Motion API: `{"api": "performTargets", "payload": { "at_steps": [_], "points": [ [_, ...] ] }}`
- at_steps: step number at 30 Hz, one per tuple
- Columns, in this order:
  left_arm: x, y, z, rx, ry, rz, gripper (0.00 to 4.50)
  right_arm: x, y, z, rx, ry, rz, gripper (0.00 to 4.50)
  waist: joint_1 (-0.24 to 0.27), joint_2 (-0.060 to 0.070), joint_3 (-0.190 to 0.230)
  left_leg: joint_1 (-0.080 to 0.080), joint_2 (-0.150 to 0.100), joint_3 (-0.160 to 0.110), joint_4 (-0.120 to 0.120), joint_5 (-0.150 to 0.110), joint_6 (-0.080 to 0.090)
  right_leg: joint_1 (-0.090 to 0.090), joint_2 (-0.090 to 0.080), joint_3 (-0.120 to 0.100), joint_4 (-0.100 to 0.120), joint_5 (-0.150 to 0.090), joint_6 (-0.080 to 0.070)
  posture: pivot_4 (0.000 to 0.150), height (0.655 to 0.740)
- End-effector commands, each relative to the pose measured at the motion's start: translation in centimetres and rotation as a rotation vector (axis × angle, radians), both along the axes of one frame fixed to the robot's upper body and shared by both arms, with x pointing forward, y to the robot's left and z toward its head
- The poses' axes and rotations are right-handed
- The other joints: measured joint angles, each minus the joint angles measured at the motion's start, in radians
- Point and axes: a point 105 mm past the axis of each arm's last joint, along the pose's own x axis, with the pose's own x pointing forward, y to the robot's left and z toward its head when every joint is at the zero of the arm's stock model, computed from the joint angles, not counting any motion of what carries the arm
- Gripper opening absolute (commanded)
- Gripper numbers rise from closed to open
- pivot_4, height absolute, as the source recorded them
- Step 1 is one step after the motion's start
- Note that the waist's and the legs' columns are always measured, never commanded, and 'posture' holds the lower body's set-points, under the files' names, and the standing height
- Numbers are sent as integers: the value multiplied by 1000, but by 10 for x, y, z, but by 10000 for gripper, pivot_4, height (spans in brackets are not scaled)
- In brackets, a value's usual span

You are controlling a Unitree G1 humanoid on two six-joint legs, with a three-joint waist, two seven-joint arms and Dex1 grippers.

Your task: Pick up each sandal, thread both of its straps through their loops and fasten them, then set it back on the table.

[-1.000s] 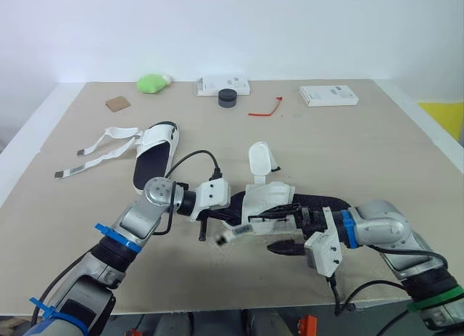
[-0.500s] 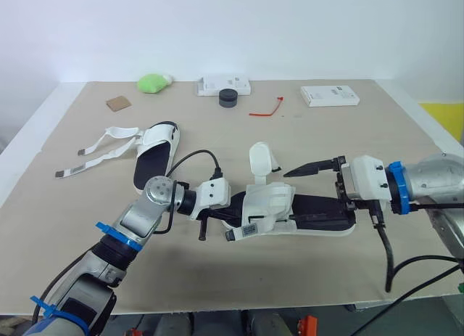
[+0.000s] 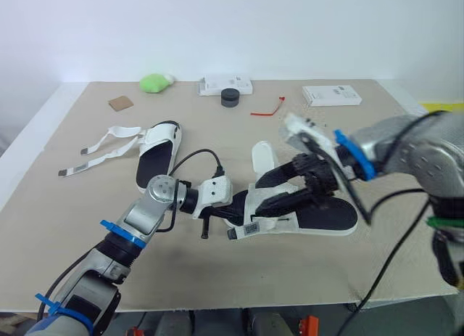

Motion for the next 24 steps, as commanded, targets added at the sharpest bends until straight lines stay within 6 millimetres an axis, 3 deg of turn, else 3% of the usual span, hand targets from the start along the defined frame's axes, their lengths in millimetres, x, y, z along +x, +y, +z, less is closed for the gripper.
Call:
{"api": "performTargets", "payload": {
  "at_steps": [1, 7, 12, 19, 24],
  "points": [
    [3, 6, -18, 63, 36, 49, 0, -1, 6, -6, -79, 24, -21, 40051, 2, 0, 0, -2, -1, -1, 0, 0, 0, 0, 1, 0, 0, 2, -4, 1500, 7400],
    [1, 7, -19, 60, 39, 59, 0, -19, 2, -31, -230, -38, 92, 40051, 2, 0, 0, -5, -2, -5, 0, 0, 0, -1, 1, -2, 0, -2, 7, 1500, 7400],
    [0, 6, -19, 57, 40, 63, 0, -29, -6, -40, -295, -92, 194, 40051, -2, 0, 0, -3, -1, -4, 2, 0, 0, -1, 2, -2, 0, -2, 4, 1500, 7400],
    [-1, 4, -19, 50, 42, 65, 0, -10, -11, -47, -335, -152, 169, 40051, -2, 0, 0, -3, 0, -3, 3, 0, 0, -1, 2, -2, 0, -1, 3, 1500, 7400],
    [-1, 3, -19, 45, 43, 67, 0, -10, -18, -45, -354, -158, 189, 40051, -1, 0, 0, -4, -1, -3, 3, 0, 0, -1, 2, -2, 0, -1, 4, 1500, 7400]
  ]
}}
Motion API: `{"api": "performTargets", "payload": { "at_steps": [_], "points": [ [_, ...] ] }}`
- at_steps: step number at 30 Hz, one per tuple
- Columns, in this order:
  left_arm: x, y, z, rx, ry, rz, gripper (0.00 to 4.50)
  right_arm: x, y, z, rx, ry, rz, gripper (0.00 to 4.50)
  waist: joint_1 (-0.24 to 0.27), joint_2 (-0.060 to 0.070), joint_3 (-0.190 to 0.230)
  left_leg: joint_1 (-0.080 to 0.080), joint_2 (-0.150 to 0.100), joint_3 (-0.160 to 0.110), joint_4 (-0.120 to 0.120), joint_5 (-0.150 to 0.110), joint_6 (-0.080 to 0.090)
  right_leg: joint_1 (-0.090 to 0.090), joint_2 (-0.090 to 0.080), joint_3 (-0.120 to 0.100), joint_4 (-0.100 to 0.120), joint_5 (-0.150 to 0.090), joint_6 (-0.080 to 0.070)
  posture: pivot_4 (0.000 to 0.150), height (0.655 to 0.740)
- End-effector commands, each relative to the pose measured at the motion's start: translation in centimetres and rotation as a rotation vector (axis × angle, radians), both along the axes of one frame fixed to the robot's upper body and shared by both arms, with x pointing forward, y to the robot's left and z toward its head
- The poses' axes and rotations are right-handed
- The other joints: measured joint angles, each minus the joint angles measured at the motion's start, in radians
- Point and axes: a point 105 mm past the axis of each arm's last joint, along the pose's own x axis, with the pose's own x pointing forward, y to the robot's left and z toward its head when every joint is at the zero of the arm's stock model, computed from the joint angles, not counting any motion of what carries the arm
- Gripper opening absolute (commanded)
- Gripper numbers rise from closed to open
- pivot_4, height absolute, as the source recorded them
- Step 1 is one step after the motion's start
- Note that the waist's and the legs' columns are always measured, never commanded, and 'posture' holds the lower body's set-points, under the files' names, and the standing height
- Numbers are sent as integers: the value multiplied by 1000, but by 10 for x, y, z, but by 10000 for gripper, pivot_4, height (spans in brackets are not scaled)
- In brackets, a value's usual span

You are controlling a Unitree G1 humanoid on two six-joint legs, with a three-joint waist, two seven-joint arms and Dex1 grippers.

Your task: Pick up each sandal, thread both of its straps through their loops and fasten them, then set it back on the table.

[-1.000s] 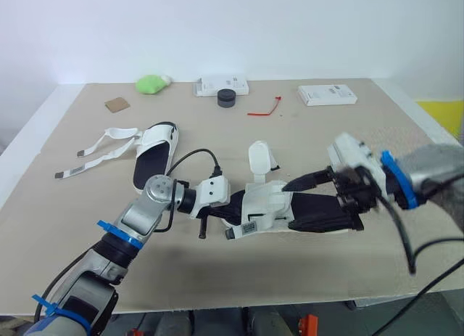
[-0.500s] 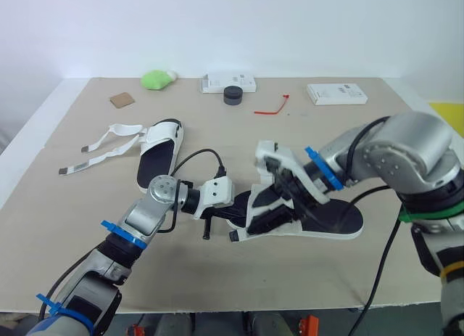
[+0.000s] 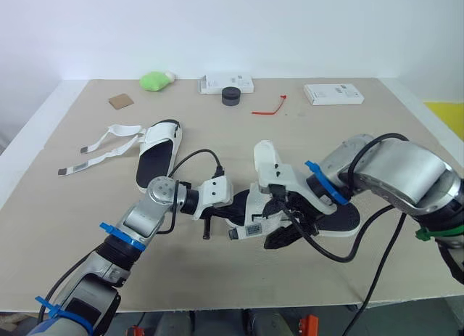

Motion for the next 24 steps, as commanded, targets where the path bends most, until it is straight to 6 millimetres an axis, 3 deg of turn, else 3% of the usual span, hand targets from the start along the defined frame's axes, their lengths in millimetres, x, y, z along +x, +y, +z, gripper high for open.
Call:
{"api": "performTargets", "payload": {
  "at_steps": [1, 8, 16, 24],
  "points": [
    [0, 4, -20, 61, 49, 41, 0, -1, -5, 8, -14, -28, 26, 40051, 1, 0, 0, 0, 0, 0, 0, 0, 0, 0, 0, 0, 0, 0, 0, 1500, 7400],
    [0, 4, -21, 60, 50, 42, 0, -7, -9, 10, -21, -23, 60, 40051, 1, 0, 0, 0, 0, 0, 0, 0, 0, 0, 0, 0, 0, 0, 0, 1500, 7400],
    [2, 4, -20, 60, 49, 45, 0, -43, -25, 1, -63, 6, 268, 40051, 2, 0, 0, 0, -1, 0, 1, 0, 0, 0, -1, 0, 0, -1, 1, 1500, 7400],
    [3, 5, -20, 61, 50, 49, 0, -45, -39, -6, -99, -27, 325, 40051, 1, 0, 0, 1, 0, 1, 1, 0, -1, 1, -1, 0, 0, 0, 1, 1500, 7400]
  ]
}}
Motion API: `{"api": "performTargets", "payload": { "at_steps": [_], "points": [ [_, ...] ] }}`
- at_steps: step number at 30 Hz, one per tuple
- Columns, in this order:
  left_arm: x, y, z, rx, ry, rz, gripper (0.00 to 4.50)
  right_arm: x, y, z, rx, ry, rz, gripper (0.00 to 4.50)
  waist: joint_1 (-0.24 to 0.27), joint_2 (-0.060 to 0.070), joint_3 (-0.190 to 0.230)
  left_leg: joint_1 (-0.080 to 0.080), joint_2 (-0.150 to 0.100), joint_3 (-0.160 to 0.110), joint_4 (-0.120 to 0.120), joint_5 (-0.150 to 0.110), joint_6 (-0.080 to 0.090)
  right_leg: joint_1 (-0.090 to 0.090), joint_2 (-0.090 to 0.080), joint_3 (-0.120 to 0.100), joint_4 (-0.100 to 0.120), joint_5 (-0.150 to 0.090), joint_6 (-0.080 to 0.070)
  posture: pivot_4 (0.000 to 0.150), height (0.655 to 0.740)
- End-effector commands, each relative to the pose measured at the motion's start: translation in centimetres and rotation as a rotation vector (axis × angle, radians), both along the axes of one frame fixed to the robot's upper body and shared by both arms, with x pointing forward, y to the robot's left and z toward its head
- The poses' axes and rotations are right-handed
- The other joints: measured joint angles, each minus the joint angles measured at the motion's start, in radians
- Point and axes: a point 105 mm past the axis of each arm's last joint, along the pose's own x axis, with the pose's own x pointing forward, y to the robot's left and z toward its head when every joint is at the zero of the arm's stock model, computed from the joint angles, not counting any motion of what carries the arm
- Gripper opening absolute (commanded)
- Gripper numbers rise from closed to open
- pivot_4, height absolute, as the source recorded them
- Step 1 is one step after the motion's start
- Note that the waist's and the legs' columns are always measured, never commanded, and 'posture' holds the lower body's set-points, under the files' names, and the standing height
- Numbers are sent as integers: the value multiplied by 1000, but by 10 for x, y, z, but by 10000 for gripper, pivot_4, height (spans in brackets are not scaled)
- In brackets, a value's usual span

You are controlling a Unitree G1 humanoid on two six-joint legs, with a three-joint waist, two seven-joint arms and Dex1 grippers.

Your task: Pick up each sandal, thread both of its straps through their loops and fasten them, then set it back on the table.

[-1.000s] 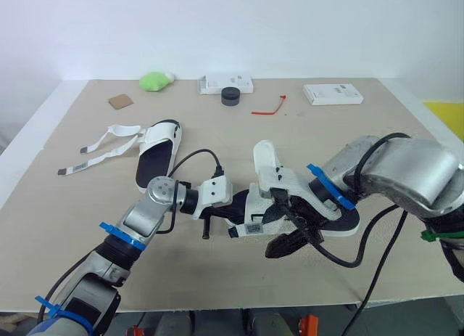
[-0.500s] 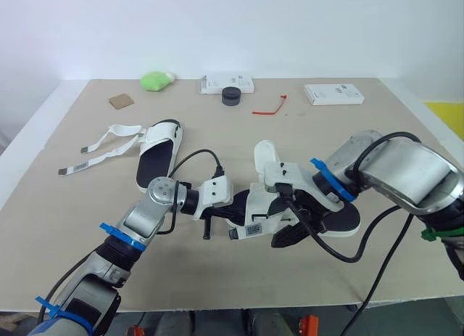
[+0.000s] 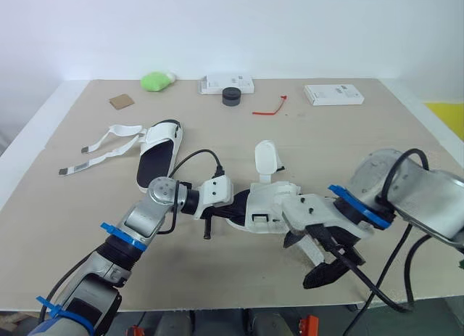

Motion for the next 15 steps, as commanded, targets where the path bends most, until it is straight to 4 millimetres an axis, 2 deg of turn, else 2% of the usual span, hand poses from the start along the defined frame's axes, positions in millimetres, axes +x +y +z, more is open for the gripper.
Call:
{"api": "performTargets", "payload": {
  "at_steps": [1, 3, 6, 10, 12, 15],
  "points": [
    [1, 6, -19, 66, 44, 39, 0, 7, -3, 7, 7, -78, 10, 40051, 0, 0, 0, 0, 0, 0, 0, 0, 0, 0, 0, 0, 0, 0, 0, 1500, 7400],
    [0, 6, -19, 66, 45, 39, 0, 12, 1, 17, 61, -82, -36, 40051, 0, 0, 0, 0, 0, 0, 0, 0, 0, 0, 0, 0, 0, 0, 0, 1500, 7400],
    [0, 6, -20, 66, 47, 40, 0, 11, 6, 43, 174, -41, -84, 40051, 0, 0, 0, 0, 0, 0, 0, 0, 0, 0, 0, 0, 0, 0, -1, 1500, 7400],
    [-2, 6, -21, 67, 51, 39, 0, -14, -3, 69, 300, 87, -99, 40051, 3, 0, 0, -1, 0, -1, -1, 0, 0, 0, 0, 0, 0, 0, -1, 1500, 7400],
    [-3, 6, -21, 64, 51, 40, 0, -18, -12, 68, 339, 49, -103, 40051, 4, -1, 0, -1, 0, -1, -1, -1, -1, 1, 0, 0, -1, -2, 0, 1500, 7400],
    [-4, 7, -21, 65, 52, 37, 0, -7, -35, 41, 249, -45, -217, 40051, 3, -2, -2, 0, 0, -1, -2, -1, -1, 1, 0, 0, -1, -3, 0, 1500, 7400]
  ]
}}
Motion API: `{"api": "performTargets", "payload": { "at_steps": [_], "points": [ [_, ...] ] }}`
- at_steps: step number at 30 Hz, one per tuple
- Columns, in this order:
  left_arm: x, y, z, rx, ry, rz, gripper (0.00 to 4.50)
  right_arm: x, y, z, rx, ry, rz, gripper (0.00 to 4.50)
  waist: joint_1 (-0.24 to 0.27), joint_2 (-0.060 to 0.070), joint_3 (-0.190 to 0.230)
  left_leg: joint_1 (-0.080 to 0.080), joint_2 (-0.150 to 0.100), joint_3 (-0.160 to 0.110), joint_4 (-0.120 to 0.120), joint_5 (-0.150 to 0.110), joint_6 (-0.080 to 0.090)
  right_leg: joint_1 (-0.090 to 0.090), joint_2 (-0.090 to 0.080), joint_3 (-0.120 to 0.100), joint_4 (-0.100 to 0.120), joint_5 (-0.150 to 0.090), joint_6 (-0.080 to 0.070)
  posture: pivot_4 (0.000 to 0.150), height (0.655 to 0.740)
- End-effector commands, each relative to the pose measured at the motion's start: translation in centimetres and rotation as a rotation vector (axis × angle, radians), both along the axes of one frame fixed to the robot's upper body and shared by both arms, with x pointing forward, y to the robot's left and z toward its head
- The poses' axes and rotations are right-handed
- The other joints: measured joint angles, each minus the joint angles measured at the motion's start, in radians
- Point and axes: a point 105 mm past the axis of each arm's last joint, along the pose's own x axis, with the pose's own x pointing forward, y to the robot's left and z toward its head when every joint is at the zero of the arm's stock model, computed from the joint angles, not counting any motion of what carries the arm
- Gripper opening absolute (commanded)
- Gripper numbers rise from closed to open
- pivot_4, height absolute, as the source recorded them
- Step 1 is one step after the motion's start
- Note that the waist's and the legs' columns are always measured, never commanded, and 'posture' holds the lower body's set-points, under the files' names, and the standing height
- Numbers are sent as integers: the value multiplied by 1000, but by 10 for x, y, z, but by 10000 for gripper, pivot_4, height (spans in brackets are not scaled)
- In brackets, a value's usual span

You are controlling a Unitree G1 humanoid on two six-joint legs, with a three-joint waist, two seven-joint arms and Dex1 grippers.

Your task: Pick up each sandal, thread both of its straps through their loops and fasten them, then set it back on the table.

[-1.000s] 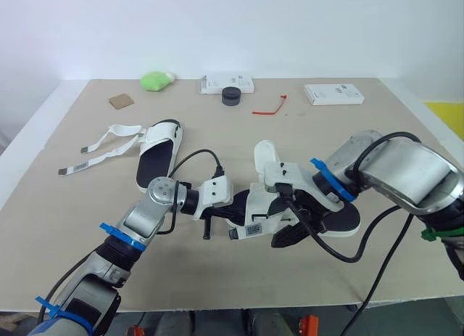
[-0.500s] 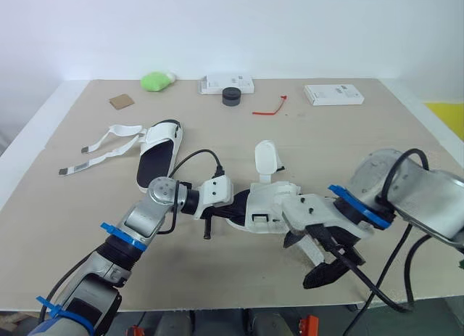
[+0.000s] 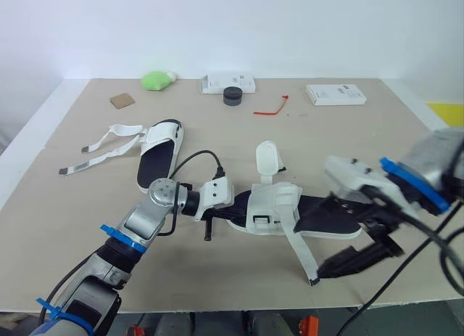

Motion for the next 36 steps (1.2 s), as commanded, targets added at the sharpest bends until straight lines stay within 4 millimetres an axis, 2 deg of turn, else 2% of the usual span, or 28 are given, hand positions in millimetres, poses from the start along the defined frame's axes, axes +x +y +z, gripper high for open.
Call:
{"api": "performTargets", "payload": {
  "at_steps": [1, 4, 9, 15, 21, 25, 36],
  "points": [
    [-1, 8, -20, 71, 53, 39, 0, 8, -24, -17, -101, -67, -116, 40051, 0, 1, 0, 0, 0, 0, 0, 0, 0, 0, 0, 0, 0, 0, 0, 1500, 7400],
    [-2, 9, -20, 74, 52, 36, 0, 4, -36, -26, -62, 96, -272, 40051, -3, 1, 0, 1, 0, 1, 0, 0, 0, 0, 0, 1, 0, 2, 0, 1500, 7400],
    [-9, 8, -19, 73, 54, 29, 0, 15, -54, -51, -35, 236, -491, 40051, -6, 0, 0, 5, 1, 2, 0, 0, 0, 3, 0, 1, 0, 2, -1, 1500, 7400],
    [-14, 10, -19, 75, 61, 33, 0, 29, -56, -60, 19, 302, -587, 40051, -6, 1, 0, 5, 1, 2, -2, 0, 0, 2, 1, 2, 0, 0, -1, 1500, 7400],
    [-16, 13, -19, 80, 70, 52, 0, 31, -45, -78, 25, 386, -571, 40051, -6, 1, 0, 5, 1, 0, -4, -1, 2, 2, 4, 2, 0, 0, 2, 1500, 7400],
    [-15, 16, -18, 80, 72, 68, 0, 22, -33, -77, 40, 427, -505, 40051, -6, 1, 0, 5, 1, -1, -5, -2, 3, 2, 5, 2, 1, -1, 2, 1500, 7400],
    [-12, 17, -18, 81, 78, 81, 0, 11, -14, -84, 48, 459, -441, 40051, -6, 1, 0, 5, 2, -1, -4, -3, 4, 2, 5, 2, 1, -1, 2, 1500, 7400]
  ]
}}
